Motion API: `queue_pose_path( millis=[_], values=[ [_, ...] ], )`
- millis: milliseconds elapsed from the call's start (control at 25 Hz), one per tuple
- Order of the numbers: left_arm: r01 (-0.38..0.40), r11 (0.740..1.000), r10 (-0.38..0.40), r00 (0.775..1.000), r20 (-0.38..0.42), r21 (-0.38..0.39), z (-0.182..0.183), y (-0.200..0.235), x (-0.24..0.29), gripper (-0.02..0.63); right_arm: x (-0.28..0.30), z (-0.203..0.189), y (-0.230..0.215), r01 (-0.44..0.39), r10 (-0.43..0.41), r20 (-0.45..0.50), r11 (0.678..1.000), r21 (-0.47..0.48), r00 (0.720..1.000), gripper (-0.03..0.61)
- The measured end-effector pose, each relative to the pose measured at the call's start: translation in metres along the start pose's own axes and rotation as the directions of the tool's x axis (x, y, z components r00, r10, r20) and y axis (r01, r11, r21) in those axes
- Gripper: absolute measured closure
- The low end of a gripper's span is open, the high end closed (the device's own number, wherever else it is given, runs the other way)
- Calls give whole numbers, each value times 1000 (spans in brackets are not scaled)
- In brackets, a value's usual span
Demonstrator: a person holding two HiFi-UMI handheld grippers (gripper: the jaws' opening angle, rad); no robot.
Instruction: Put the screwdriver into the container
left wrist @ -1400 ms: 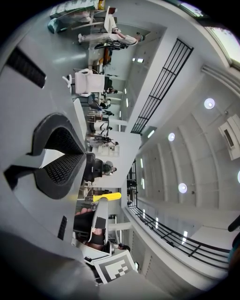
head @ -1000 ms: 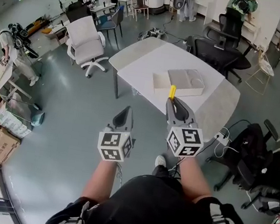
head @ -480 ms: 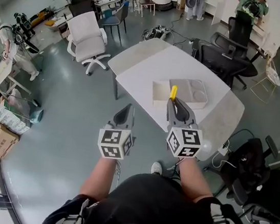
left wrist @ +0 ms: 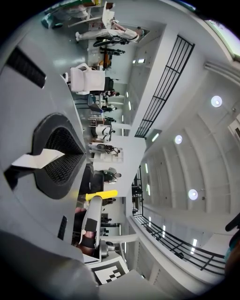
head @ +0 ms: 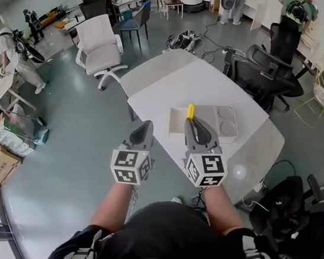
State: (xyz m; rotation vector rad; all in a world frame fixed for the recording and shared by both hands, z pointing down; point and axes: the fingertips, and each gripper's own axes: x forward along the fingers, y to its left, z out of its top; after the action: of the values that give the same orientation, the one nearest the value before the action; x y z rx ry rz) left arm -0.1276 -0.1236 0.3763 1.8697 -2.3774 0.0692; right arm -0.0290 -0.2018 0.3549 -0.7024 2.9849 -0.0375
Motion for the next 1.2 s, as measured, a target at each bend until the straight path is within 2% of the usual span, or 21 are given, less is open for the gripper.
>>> queue_pose_path(
  millis=[240,640,920,1200],
  values=[
    [-8,1000,8,1000,-18,-3,-4,-1,34,607,23,-8,-32,14,-14,-12,1000,14,1000,516],
    [20,1000,-21,999,-32,-15,-11,9,76,607,52,-29,-54,33,-31,-42,999,43,999,517],
    [103,995,-103,994,-34,-2,-16,38,125,607,95,-43,-65,107,-105,-60,994,34,993,515],
    [240,970,-238,970,-45,32,-4,76,186,607,153,-57,-83,233,-228,-78,971,56,970,515]
  ],
)
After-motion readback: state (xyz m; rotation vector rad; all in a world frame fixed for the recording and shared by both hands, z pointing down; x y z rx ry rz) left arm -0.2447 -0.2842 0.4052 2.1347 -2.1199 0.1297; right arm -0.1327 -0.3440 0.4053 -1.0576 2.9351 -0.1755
